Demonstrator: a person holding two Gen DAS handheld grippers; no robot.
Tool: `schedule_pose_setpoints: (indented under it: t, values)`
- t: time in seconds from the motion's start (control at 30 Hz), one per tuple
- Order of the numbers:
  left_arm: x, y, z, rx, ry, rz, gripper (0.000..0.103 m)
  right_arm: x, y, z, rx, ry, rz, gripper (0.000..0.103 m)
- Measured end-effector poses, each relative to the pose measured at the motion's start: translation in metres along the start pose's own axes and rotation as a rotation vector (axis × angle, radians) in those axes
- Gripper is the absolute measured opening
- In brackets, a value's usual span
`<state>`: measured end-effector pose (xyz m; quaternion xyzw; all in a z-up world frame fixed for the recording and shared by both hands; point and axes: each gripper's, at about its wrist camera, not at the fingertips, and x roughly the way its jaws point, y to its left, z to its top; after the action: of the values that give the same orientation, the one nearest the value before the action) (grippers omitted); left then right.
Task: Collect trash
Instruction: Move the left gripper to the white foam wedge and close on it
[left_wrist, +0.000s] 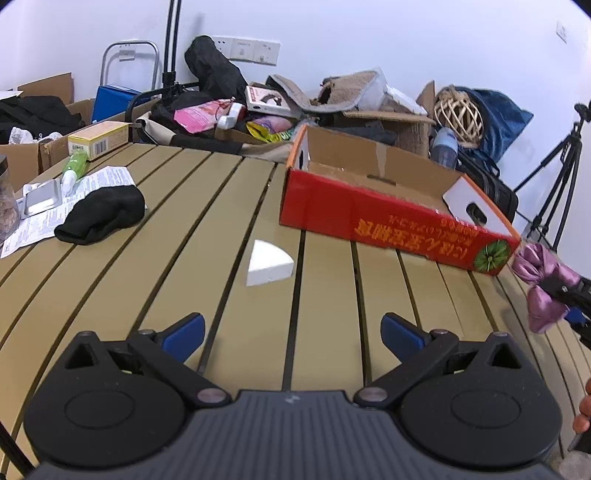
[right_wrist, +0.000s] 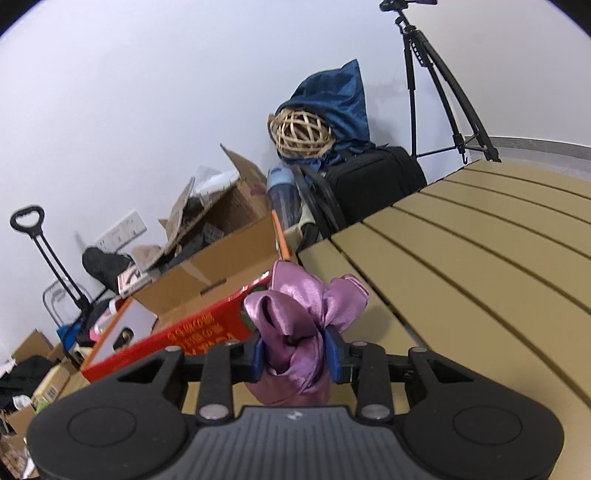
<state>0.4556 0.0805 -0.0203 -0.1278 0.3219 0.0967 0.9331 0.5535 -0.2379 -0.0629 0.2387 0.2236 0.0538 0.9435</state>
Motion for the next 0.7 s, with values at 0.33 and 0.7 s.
schedule_pose_setpoints:
  t: [0.33, 0.7]
  values:
    - [0.006, -0.003, 0.029, 0.022, -0.04, 0.067, 0.103, -0.021, -0.02, 0.017, 0.063, -0.044, 0.034, 0.031]
    - [0.061, -0.011, 0.051, 0.046, 0.015, 0.212, 0.103, -0.036, -0.05, 0.03, 0.131, -0.083, 0.024, 0.031]
